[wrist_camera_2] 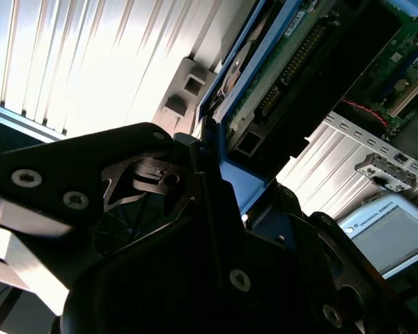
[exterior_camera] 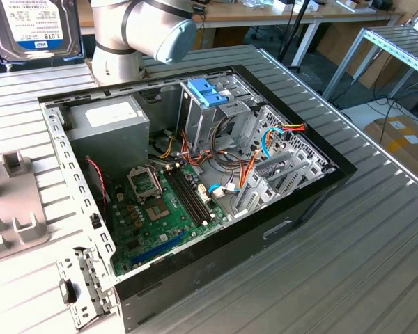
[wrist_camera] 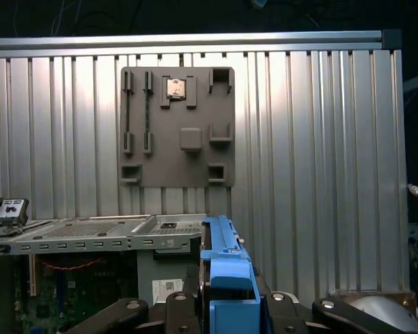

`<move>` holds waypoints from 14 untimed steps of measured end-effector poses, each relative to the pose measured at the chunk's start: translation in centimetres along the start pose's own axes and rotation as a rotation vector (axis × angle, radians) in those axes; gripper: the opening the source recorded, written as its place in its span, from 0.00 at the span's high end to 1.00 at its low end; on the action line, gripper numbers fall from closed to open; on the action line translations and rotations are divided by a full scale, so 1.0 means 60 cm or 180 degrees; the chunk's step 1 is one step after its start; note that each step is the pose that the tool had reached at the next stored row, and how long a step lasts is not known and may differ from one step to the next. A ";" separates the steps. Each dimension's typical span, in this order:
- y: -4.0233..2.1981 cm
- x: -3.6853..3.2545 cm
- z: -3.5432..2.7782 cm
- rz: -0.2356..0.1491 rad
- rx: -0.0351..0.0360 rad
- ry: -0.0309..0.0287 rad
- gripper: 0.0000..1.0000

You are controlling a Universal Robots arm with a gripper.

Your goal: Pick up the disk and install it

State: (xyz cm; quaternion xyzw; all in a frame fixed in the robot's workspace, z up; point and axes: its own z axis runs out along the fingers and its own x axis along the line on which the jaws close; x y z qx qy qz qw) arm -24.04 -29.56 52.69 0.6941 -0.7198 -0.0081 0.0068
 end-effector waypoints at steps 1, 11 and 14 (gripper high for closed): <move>-0.002 0.000 0.000 0.0000 0.0000 0.0000 0.63; -0.021 -0.001 0.001 0.0000 0.0000 0.0000 0.63; -0.026 -0.001 0.001 0.0000 0.0000 0.0000 0.63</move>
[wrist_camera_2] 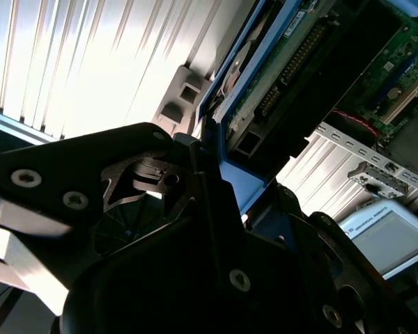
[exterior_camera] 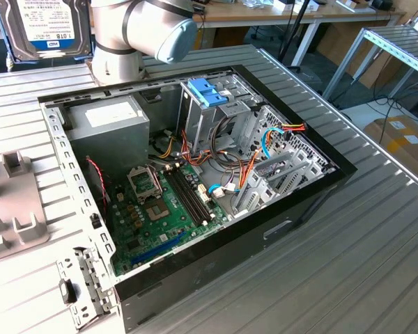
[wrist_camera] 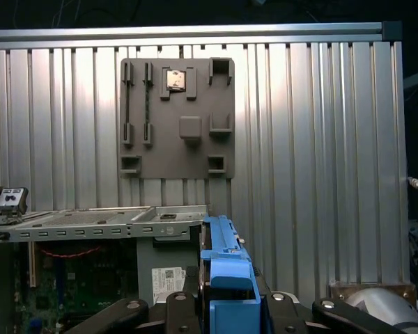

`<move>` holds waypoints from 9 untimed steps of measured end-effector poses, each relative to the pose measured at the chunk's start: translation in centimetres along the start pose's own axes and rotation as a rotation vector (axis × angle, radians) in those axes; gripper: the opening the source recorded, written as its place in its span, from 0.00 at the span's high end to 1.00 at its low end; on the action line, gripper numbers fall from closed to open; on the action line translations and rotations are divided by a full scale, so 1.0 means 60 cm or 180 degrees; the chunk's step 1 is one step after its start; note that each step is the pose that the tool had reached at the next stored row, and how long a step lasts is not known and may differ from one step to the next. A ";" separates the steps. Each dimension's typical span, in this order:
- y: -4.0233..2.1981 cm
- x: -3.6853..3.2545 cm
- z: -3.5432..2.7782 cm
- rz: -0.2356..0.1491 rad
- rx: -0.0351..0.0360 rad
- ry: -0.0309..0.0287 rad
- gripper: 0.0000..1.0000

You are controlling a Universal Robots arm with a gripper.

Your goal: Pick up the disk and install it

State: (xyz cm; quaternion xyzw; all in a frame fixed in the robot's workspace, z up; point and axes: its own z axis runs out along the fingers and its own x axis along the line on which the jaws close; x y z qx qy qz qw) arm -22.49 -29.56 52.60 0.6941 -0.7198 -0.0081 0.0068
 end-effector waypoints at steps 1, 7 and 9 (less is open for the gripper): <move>-0.001 0.000 0.000 0.0000 0.0000 0.0000 0.63; -0.010 0.000 0.000 0.0000 0.0000 0.0000 0.63; -0.014 -0.001 0.001 0.0000 0.0000 0.0000 0.63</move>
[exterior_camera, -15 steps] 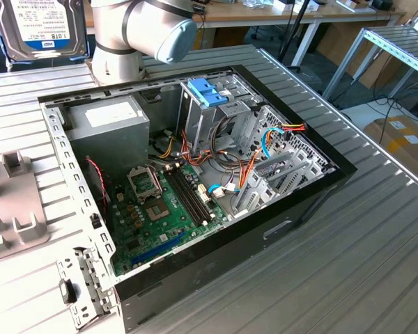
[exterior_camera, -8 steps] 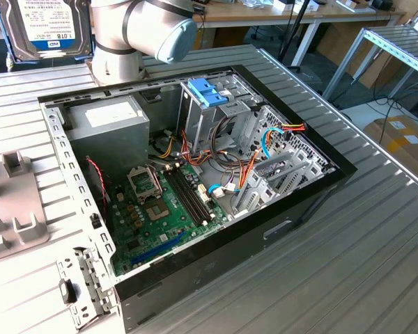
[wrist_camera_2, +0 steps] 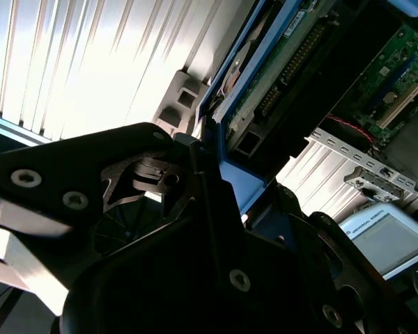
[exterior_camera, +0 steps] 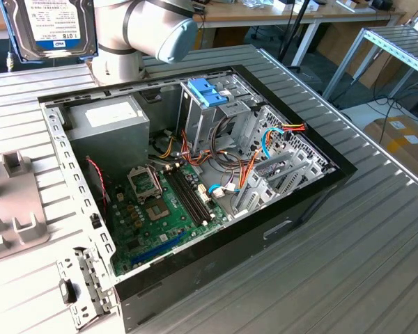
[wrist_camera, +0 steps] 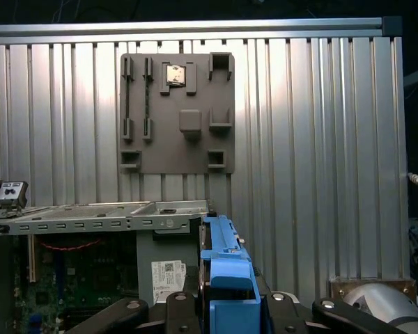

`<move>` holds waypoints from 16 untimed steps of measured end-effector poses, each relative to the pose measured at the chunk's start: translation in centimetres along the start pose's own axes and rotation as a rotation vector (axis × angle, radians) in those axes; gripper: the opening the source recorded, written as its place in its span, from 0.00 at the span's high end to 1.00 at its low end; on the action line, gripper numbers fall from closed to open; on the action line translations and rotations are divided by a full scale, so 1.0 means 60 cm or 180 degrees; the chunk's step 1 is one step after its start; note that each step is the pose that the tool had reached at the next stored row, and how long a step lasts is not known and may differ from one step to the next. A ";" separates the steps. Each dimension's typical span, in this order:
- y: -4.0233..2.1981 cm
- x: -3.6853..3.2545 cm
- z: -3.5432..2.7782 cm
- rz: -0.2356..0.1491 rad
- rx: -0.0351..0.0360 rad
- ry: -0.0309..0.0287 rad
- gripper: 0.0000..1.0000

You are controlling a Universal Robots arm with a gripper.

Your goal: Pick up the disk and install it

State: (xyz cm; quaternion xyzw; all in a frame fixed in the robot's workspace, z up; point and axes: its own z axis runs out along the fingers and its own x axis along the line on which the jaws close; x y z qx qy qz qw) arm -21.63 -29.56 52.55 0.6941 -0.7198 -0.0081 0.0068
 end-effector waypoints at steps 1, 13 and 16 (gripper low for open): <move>-0.002 0.000 0.000 0.0000 0.0000 0.0000 0.63; -0.025 -0.001 0.001 0.0000 0.0000 0.0000 0.63; -0.031 -0.001 0.001 0.0000 0.0000 0.0000 0.63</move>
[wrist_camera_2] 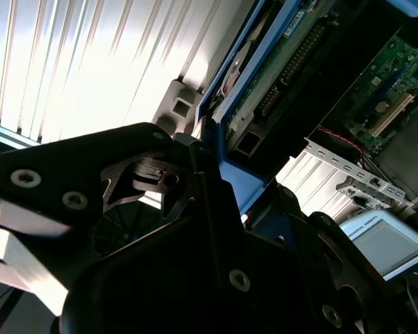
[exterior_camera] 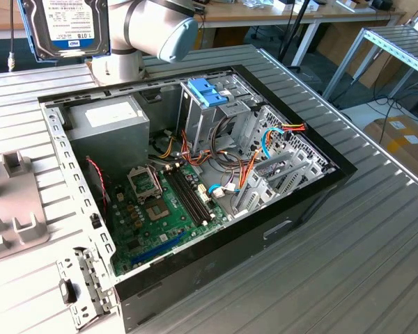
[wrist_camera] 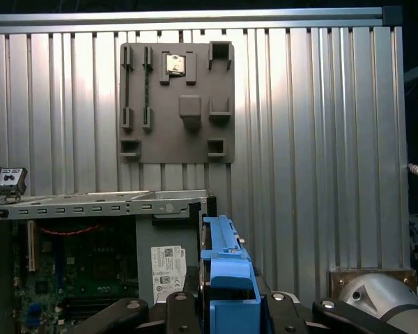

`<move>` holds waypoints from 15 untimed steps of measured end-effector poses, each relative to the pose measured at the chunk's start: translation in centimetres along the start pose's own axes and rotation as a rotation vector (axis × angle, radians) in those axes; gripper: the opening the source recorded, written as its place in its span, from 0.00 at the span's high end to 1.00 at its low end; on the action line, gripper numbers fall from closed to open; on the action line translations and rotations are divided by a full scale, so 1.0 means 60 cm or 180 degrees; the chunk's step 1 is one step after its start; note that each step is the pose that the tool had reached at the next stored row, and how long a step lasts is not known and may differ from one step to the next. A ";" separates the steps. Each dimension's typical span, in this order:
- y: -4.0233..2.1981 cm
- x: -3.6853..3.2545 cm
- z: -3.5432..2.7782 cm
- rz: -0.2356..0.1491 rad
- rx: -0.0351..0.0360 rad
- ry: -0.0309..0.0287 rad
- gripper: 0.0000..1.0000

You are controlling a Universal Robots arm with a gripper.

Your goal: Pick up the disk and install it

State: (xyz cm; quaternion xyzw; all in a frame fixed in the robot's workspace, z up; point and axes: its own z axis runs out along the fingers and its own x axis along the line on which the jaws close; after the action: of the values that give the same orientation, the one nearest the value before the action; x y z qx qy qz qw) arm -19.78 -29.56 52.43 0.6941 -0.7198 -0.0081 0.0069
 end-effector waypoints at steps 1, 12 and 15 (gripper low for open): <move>-0.002 0.000 0.000 0.0000 0.0000 0.0000 0.63; -0.022 -0.001 0.001 0.0000 0.0000 0.0000 0.63; -0.027 -0.001 0.001 0.0000 0.0000 0.0000 0.63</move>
State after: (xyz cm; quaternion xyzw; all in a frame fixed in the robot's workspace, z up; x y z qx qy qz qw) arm -18.19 -29.56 52.33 0.6941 -0.7198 -0.0081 0.0069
